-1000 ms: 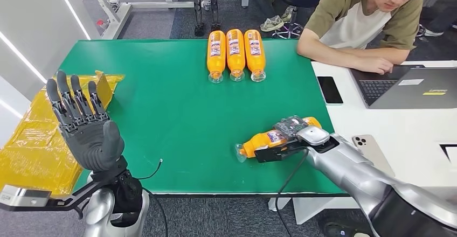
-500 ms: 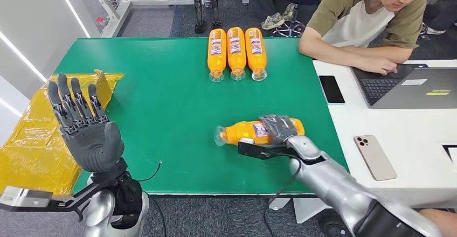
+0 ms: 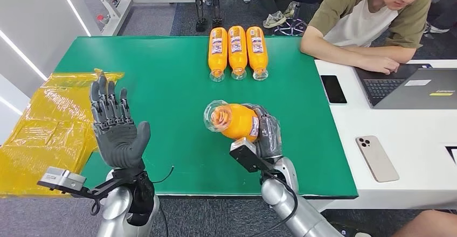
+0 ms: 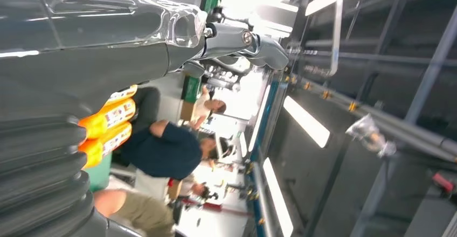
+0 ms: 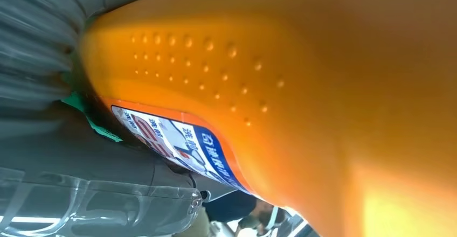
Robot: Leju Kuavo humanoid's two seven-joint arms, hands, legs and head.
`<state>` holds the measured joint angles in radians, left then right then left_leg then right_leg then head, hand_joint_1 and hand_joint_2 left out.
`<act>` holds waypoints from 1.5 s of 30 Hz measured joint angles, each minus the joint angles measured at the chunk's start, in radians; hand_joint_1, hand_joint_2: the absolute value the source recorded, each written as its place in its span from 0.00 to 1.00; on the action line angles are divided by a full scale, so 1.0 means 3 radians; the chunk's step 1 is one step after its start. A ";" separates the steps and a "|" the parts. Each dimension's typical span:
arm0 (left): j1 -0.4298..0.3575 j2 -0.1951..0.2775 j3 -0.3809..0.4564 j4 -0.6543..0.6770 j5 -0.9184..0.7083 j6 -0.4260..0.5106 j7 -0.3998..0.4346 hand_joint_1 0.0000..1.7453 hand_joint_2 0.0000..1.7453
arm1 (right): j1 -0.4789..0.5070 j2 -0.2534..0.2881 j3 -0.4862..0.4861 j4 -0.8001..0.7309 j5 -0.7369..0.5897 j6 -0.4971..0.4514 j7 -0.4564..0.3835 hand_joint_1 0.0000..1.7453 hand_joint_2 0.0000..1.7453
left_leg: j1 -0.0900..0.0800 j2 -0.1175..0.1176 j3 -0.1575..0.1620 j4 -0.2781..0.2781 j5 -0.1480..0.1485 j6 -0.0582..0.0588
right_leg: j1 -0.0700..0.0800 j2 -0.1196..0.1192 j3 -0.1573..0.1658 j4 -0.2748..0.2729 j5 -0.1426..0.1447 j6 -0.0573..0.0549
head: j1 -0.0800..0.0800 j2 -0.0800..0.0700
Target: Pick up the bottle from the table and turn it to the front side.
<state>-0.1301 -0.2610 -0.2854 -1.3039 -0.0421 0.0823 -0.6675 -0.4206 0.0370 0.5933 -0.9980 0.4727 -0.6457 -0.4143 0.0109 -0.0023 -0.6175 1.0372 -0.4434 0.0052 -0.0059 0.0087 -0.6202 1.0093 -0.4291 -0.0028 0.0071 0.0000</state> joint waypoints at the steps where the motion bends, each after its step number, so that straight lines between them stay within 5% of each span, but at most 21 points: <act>1: -0.0002 0.0000 -0.0013 0.0012 -0.0030 -0.0025 0.0027 0.00 1.00 | 0.0055 0.0022 -0.0036 -0.0078 -0.0007 -0.0009 -0.0013 1.00 1.00 | 0.0000 0.0000 0.0000 0.0000 0.0000 0.0000 | 0.0000 0.0000 0.0000 0.0000 0.0000 0.0000 | 0.0000 0.0000; 9: -0.0034 0.0002 -0.0144 0.0092 -0.0326 -0.0202 0.0251 0.00 1.00 | 0.0461 0.0210 -0.0195 -0.0825 0.0080 0.0083 0.0090 1.00 1.00 | 0.0000 0.0001 -0.0004 -0.0001 0.0000 0.0000 | 0.0000 0.0001 -0.0005 0.0000 -0.0001 -0.0001 | 0.0000 0.0000; 16: -0.0040 0.0003 -0.0315 0.0124 -0.0791 -0.0373 0.0380 0.00 1.00 | 0.0514 0.0298 -0.0202 -0.1017 0.0429 0.0659 0.0489 1.00 1.00 | 0.0000 0.0002 -0.0005 -0.0001 0.0000 0.0000 | 0.0000 0.0001 -0.0006 0.0000 0.0000 0.0000 | 0.0000 0.0000; 25: -0.0040 0.0034 -0.0416 0.0066 -0.1013 -0.0447 0.0364 0.00 1.00 | 0.0413 0.0344 -0.0202 -0.1019 0.0285 0.1289 0.0755 1.00 1.00 | 0.0000 0.0001 -0.0006 -0.0001 0.0000 0.0000 | 0.0000 0.0000 -0.0006 0.0001 0.0000 0.0000 | 0.0000 0.0000; 38: -0.0044 0.0050 -0.0431 -0.0002 -0.1048 -0.0504 0.0338 0.00 1.00 | 0.0211 0.0354 -0.0231 -0.0798 0.0173 0.1474 0.0876 1.00 1.00 | 0.0000 0.0001 -0.0006 -0.0001 0.0000 0.0000 | 0.0000 0.0000 -0.0006 0.0001 0.0000 0.0000 | 0.0000 0.0000; 45: -0.0106 0.0046 -0.0430 0.0052 -0.0928 -0.0563 0.0389 0.00 1.00 | 0.0157 0.0358 -0.0163 -0.0725 0.0350 0.1669 0.0568 1.00 1.00 | 0.0000 0.0000 -0.0006 -0.0001 0.0000 -0.0001 | 0.0000 0.0000 -0.0006 0.0002 0.0000 -0.0001 | 0.0000 0.0000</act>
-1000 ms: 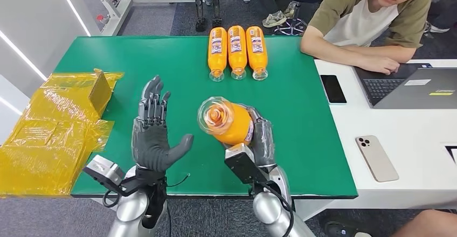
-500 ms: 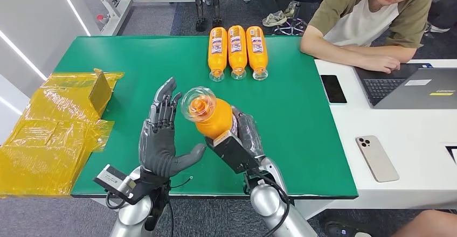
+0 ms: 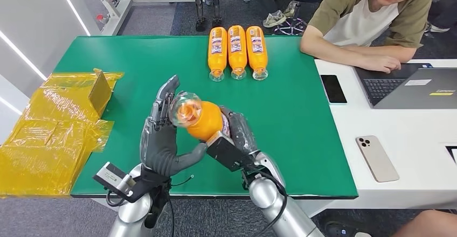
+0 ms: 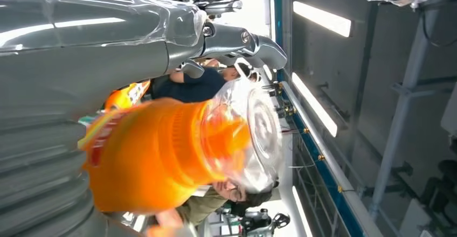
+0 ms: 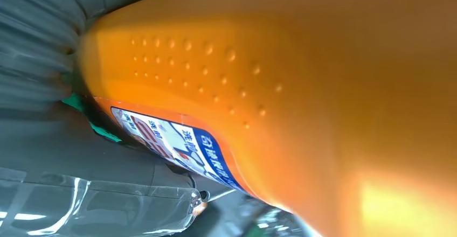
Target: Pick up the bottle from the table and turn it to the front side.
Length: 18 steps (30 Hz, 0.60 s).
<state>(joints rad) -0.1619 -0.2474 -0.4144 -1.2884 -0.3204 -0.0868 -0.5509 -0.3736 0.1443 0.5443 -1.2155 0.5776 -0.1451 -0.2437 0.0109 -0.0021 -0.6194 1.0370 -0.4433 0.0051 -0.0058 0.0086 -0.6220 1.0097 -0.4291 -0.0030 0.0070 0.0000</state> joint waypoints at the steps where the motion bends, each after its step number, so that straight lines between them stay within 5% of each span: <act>1: -0.0011 -0.0001 0.0002 0.0021 0.0027 -0.0001 0.0013 0.00 1.00 | -0.0005 0.0003 0.0026 0.0000 0.0019 0.0040 -0.0036 1.00 1.00 | 0.0000 0.0000 0.0000 0.0000 0.0000 0.0000 | 0.0000 0.0000 0.0000 0.0000 0.0000 0.0000 | 0.0000 0.0000; 18: -0.0048 -0.0023 0.0070 0.0116 0.0116 -0.0031 0.0029 0.00 1.00 | -0.0042 -0.0002 0.0260 -0.0019 0.0064 0.0328 -0.0156 1.00 1.00 | 0.0000 -0.0002 -0.0002 0.0000 0.0000 0.0000 | 0.0000 -0.0001 0.0000 0.0001 0.0000 0.0000 | 0.0000 0.0000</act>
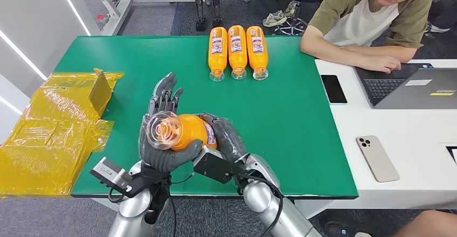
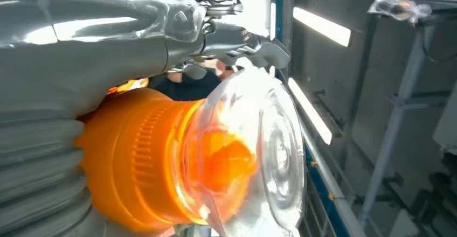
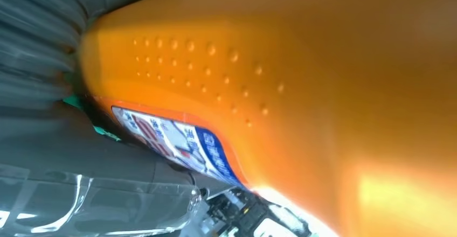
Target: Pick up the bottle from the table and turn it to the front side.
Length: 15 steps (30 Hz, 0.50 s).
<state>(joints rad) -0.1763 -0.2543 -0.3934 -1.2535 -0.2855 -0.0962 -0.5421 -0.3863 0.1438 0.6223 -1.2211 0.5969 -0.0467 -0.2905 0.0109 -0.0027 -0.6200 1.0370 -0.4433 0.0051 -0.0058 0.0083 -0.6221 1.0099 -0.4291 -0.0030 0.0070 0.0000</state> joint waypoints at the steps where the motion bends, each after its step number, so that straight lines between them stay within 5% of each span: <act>1: 0.0008 0.0001 0.0009 0.0000 0.0002 0.0005 0.0000 0.00 1.00 | -0.0014 -0.0003 0.0018 0.0006 0.0006 0.0034 0.0024 1.00 1.00 | 0.0000 0.0000 0.0000 0.0000 0.0000 0.0000 | 0.0000 0.0000 0.0000 0.0000 0.0000 0.0000 | 0.0000 0.0000; 5: 0.0052 0.0009 0.0056 -0.0010 0.0008 0.0038 0.0000 0.96 1.00 | -0.0088 -0.0015 0.0090 0.0065 0.0049 0.0110 0.0096 1.00 1.00 | 0.0000 -0.0001 0.0000 0.0000 0.0000 0.0000 | 0.0000 -0.0001 0.0000 0.0001 0.0000 0.0000 | 0.0000 0.0000; 15: 0.0164 0.0029 0.0115 -0.0082 0.0055 0.0054 0.0000 1.00 1.00 | -0.0235 -0.0017 0.0178 0.0157 0.0057 0.0148 0.0156 1.00 1.00 | 0.0000 -0.0001 0.0000 0.0000 0.0000 0.0000 | 0.0000 -0.0001 0.0000 0.0001 0.0000 0.0000 | 0.0000 0.0000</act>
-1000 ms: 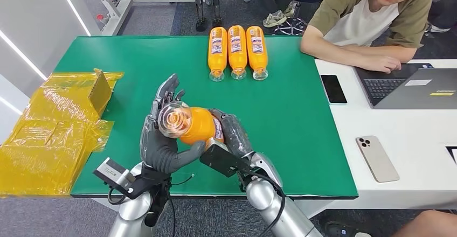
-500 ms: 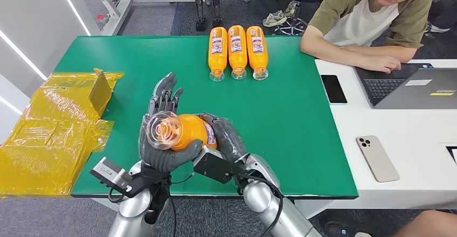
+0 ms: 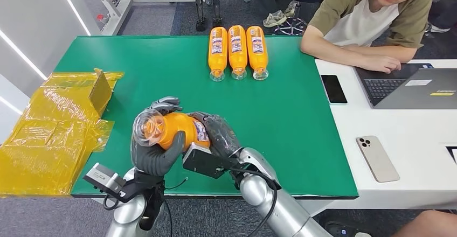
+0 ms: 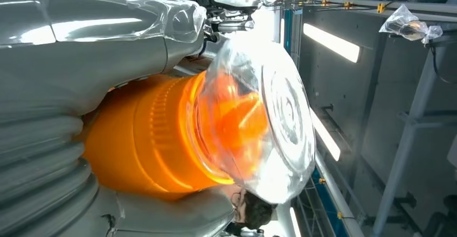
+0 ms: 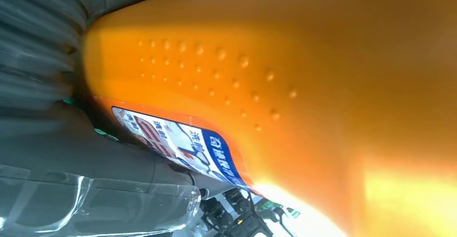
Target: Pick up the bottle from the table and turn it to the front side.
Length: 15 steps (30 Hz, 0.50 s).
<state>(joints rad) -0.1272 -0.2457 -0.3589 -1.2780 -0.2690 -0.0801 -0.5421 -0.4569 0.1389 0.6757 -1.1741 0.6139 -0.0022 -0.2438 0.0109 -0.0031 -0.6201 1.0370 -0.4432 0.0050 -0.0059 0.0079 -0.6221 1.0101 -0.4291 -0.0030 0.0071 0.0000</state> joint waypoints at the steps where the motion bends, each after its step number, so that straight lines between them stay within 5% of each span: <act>1: 0.0002 0.0000 0.0007 -0.0003 0.0003 0.0000 0.0000 1.00 1.00 | -0.0003 0.0000 0.0004 0.0003 0.0000 0.0002 0.0001 1.00 1.00 | 0.0000 0.0000 0.0000 0.0000 0.0000 0.0000 | 0.0000 0.0000 0.0000 0.0000 0.0000 0.0000 | 0.0000 0.0000; 7: 0.0005 0.0000 0.0029 -0.0022 0.0014 0.0000 0.0003 1.00 1.00 | -0.0022 -0.0002 0.0033 0.0027 0.0010 0.0002 0.0022 1.00 1.00 | 0.0000 0.0000 0.0000 0.0000 0.0000 0.0000 | 0.0000 0.0000 0.0000 0.0000 0.0000 0.0000 | 0.0000 0.0000; 8: 0.0005 0.0000 0.0030 -0.0027 0.0015 0.0000 0.0004 1.00 1.00 | -0.0022 -0.0003 0.0033 0.0028 0.0012 0.0000 0.0028 0.87 1.00 | 0.0000 0.0000 0.0000 0.0000 0.0000 0.0000 | 0.0000 0.0000 0.0000 0.0000 0.0000 0.0000 | 0.0000 0.0000; 11: 0.0004 0.0000 0.0034 -0.0037 0.0017 -0.0002 0.0005 1.00 1.00 | -0.0016 -0.0009 0.0033 0.0025 0.0044 -0.0034 0.0043 0.12 1.00 | 0.0000 0.0000 0.0001 0.0000 0.0000 0.0000 | 0.0000 0.0000 0.0000 0.0000 0.0000 0.0000 | -0.0001 0.0000; 12: 0.0004 0.0000 0.0034 -0.0038 0.0019 -0.0002 0.0006 1.00 1.00 | -0.0010 -0.0009 0.0033 0.0021 0.0067 -0.0067 0.0046 0.00 1.00 | 0.0000 0.0000 0.0001 0.0000 0.0000 0.0000 | 0.0000 0.0000 0.0000 0.0000 0.0000 0.0000 | -0.0001 0.0000; 15: 0.0005 -0.0001 0.0035 -0.0038 0.0027 -0.0003 0.0019 1.00 1.00 | 0.0033 -0.0002 0.0037 -0.0025 0.0144 -0.0250 0.0037 0.00 1.00 | 0.0000 0.0000 0.0001 0.0000 0.0000 0.0000 | 0.0000 0.0000 -0.0001 0.0000 0.0000 0.0000 | 0.0000 0.0000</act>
<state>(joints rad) -0.1255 -0.2460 -0.3485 -1.2894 -0.2610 -0.0812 -0.5363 -0.4470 0.1383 0.6868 -1.1816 0.6572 -0.0771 -0.2325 0.0110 -0.0031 -0.6199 1.0370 -0.4432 0.0050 -0.0058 0.0080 -0.6224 1.0101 -0.4291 -0.0031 0.0070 0.0000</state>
